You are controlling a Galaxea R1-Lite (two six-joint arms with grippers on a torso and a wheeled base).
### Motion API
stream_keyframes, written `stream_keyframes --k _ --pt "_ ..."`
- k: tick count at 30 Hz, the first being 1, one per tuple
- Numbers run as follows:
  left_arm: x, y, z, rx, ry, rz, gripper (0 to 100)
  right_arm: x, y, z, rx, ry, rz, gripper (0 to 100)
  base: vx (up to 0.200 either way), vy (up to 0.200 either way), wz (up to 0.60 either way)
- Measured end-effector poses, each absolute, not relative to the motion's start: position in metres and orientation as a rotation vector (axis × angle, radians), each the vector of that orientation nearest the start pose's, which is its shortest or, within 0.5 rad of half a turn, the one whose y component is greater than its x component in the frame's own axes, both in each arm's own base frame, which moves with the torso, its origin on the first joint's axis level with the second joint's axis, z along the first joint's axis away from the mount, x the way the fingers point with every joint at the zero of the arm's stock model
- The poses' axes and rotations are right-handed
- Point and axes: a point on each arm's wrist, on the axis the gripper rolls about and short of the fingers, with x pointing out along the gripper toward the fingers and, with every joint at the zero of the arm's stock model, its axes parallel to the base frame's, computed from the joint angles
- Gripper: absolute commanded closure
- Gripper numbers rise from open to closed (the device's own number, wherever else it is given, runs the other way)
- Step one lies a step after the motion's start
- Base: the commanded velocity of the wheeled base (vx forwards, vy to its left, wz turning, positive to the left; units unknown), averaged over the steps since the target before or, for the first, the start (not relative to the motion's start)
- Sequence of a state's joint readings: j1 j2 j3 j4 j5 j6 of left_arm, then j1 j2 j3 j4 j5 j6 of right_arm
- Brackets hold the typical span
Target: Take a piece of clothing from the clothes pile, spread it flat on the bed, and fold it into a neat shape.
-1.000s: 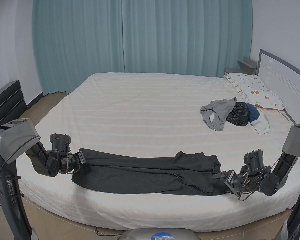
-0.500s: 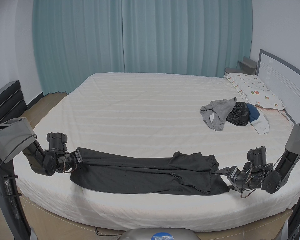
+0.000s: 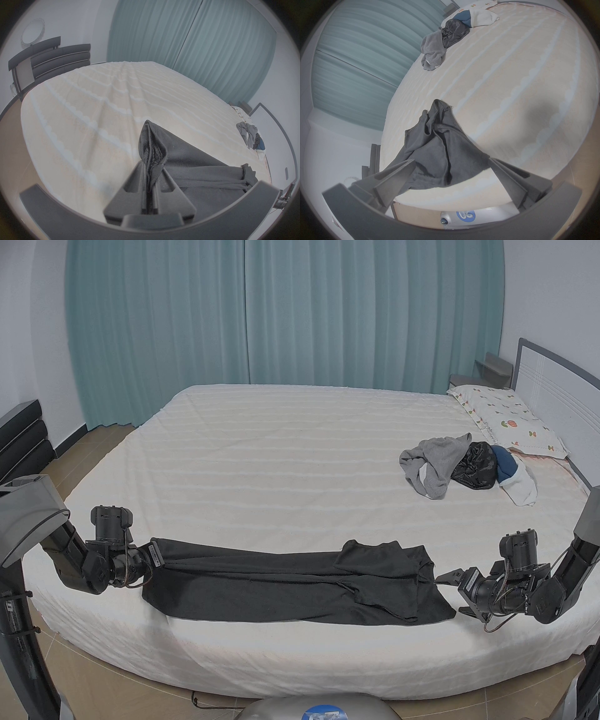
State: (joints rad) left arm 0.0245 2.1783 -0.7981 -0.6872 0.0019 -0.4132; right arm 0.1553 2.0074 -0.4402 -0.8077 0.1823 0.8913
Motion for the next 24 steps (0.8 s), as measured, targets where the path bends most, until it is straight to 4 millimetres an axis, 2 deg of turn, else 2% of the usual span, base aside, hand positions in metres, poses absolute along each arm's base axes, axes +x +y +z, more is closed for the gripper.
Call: stream_keyframes --k 11,24 --pt "0.359 0.001 0.029 -0.416 0.658 0.162 100 0.273 0.046 0.029 0.851 0.847 -0.036 0 0.0 0.0 0.0" --pt "0.363 -0.045 0.045 -0.467 0.642 0.071 100 0.273 0.046 0.03 0.857 0.848 -0.03 0 0.0 -0.2 0.0"
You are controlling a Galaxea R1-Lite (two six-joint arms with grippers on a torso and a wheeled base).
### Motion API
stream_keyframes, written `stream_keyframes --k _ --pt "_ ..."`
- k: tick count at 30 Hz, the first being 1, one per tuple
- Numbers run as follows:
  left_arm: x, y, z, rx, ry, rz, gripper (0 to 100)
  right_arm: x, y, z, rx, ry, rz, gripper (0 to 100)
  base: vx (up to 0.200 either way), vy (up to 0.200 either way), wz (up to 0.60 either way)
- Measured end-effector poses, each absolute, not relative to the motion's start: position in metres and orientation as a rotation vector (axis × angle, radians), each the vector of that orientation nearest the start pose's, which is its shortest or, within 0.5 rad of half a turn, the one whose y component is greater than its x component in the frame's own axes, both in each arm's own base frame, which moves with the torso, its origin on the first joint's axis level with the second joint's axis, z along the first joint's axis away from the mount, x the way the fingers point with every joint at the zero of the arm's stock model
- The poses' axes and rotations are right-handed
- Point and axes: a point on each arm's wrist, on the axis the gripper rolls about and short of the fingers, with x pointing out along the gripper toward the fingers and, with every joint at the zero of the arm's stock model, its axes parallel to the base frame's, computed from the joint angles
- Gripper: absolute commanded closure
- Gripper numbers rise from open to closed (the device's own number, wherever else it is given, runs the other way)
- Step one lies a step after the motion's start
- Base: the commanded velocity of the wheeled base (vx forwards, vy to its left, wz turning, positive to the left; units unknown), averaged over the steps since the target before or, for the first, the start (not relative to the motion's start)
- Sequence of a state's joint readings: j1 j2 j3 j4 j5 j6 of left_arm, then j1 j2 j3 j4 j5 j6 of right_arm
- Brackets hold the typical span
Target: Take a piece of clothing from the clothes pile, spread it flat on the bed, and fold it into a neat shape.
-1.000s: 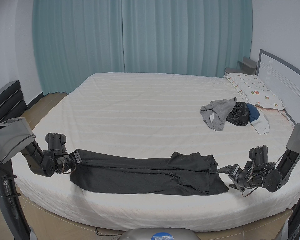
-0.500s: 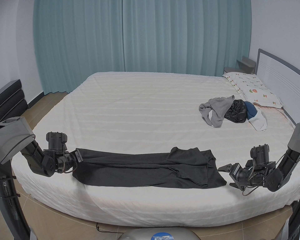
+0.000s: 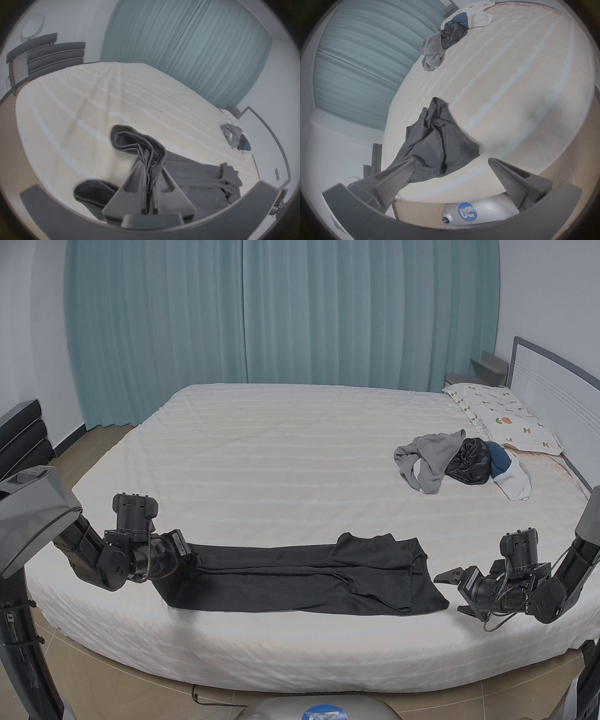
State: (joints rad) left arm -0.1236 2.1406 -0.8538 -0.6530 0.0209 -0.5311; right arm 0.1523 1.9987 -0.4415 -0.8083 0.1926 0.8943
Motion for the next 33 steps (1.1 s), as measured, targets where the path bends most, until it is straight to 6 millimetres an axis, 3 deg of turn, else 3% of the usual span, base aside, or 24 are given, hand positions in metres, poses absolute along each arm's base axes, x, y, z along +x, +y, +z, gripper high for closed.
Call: stream_keyframes --k 18,29,33 --pt "0.377 -0.135 0.093 -0.522 0.693 -0.014 100 0.273 0.046 0.03 0.86 0.853 -0.019 0 0.0 -0.2 0.0" --pt "0.377 -0.197 0.094 -0.462 0.733 -0.088 100 0.273 0.048 0.029 0.854 0.861 -0.013 0 0.0 -0.2 0.0" --pt "0.378 -0.215 0.094 -0.463 0.733 -0.119 100 0.273 0.049 0.028 0.853 0.862 -0.012 0 0.0 0.0 0.0"
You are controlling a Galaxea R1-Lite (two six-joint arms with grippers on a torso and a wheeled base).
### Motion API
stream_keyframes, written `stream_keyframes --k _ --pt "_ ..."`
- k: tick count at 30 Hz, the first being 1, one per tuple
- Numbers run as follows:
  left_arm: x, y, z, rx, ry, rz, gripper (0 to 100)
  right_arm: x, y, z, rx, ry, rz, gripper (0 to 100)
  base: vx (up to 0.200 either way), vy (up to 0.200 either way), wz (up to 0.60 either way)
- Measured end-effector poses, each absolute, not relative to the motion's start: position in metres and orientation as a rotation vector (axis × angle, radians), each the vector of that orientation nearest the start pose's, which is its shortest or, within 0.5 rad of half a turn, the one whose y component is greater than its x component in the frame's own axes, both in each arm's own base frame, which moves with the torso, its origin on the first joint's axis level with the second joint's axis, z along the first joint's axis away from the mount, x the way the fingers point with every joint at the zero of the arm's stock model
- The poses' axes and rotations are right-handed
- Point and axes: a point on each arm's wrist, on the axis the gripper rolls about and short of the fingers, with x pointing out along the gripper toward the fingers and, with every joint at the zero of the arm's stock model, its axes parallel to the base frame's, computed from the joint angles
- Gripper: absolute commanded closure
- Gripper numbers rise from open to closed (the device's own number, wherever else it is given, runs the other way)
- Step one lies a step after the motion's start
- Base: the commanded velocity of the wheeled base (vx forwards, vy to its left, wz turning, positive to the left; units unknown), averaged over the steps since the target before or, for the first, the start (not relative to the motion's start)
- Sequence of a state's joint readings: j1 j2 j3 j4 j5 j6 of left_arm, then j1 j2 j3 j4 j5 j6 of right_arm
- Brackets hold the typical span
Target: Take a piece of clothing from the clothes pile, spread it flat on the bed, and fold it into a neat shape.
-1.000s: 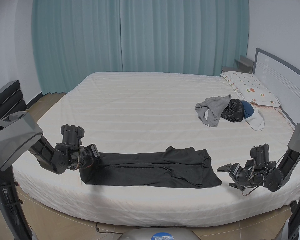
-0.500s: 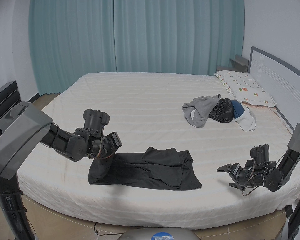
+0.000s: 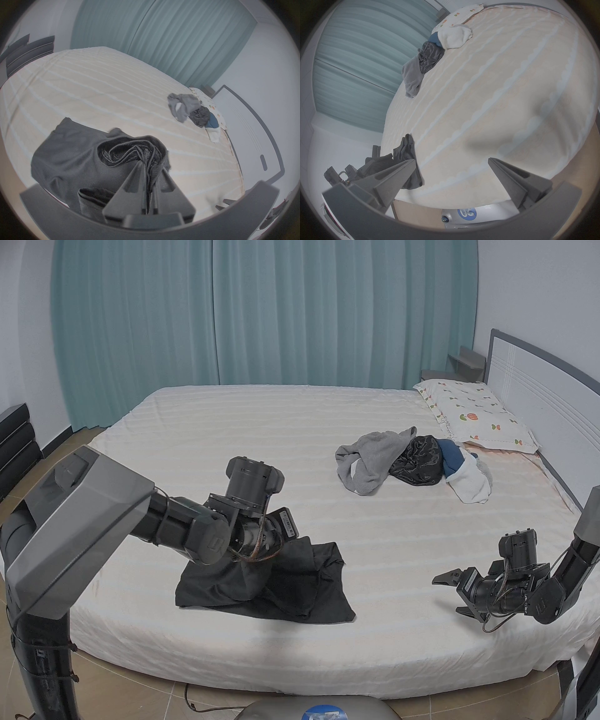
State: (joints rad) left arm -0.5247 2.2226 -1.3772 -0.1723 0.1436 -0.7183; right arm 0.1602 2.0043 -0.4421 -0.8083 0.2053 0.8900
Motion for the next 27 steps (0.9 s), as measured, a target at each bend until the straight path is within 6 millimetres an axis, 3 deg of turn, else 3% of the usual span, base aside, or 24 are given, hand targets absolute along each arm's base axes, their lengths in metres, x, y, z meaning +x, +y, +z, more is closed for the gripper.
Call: stream_keyframes --k 8,9,19,27 --pt "0.386 -0.242 0.087 -0.473 0.694 -0.111 100 0.273 0.051 0.027 0.85 0.869 -0.009 0 0.0 0.0 0.0" --pt "0.387 -0.246 0.085 -0.471 0.688 -0.107 0 0.273 0.051 0.027 0.85 0.87 -0.009 0 0.0 0.0 0.0" --pt "0.385 -0.265 0.067 -0.478 0.714 -0.106 0 0.272 0.053 0.026 0.846 0.879 -0.004 0 0.0 0.0 0.0" --pt "0.385 -0.25 0.077 -0.541 0.716 -0.06 0 0.271 0.054 0.025 0.842 0.884 -0.002 0 0.0 0.0 0.0"
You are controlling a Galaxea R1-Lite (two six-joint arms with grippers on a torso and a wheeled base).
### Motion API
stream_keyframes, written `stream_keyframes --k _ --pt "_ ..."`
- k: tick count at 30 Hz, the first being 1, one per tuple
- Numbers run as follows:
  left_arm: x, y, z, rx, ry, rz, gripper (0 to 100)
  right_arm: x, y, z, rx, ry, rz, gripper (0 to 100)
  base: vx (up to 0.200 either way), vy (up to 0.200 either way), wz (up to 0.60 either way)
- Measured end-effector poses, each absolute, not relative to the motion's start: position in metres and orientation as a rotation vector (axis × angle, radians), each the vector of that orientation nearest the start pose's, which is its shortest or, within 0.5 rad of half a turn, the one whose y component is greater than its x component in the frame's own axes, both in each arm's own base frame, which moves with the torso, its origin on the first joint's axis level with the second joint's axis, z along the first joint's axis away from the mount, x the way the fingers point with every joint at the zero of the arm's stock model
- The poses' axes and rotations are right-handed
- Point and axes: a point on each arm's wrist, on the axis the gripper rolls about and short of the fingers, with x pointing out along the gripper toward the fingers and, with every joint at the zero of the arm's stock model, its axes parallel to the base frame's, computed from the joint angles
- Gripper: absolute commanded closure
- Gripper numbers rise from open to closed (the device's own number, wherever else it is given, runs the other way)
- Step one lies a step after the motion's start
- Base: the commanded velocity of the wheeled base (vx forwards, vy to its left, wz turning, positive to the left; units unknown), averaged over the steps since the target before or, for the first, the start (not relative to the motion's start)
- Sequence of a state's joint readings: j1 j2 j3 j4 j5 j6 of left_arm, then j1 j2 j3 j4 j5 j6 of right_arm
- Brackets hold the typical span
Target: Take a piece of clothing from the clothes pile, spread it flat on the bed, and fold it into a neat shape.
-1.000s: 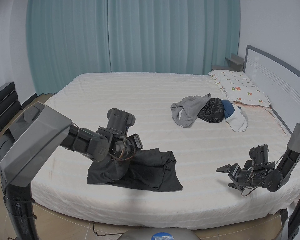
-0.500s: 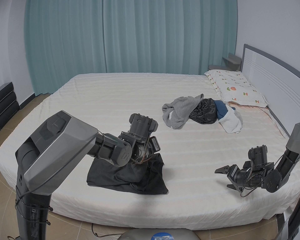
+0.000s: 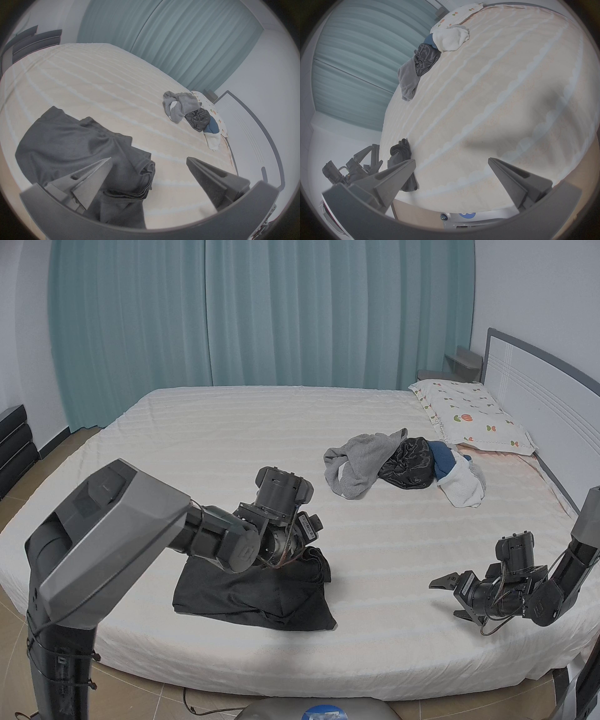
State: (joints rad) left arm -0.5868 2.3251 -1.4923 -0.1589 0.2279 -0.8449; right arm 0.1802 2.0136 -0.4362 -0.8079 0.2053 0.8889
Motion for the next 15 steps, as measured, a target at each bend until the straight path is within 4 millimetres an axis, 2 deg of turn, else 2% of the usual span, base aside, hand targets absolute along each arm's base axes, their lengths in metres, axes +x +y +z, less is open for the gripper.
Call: stream_keyframes --k 8,14,15 --pt "0.368 -0.2 0.08 -0.605 0.783 0.022 0 0.268 0.068 0.027 0.817 0.893 0.038 0 0.0 0.0 0.0" --pt "0.354 -0.149 0.078 -0.769 0.815 0.11 0 0.269 0.092 0.027 0.764 0.902 0.081 0 0.0 0.0 0.0" --pt "0.35 -0.14 0.077 -0.804 0.818 0.124 0 0.269 0.096 0.026 0.753 0.903 0.082 0 0.0 0.2 0.0"
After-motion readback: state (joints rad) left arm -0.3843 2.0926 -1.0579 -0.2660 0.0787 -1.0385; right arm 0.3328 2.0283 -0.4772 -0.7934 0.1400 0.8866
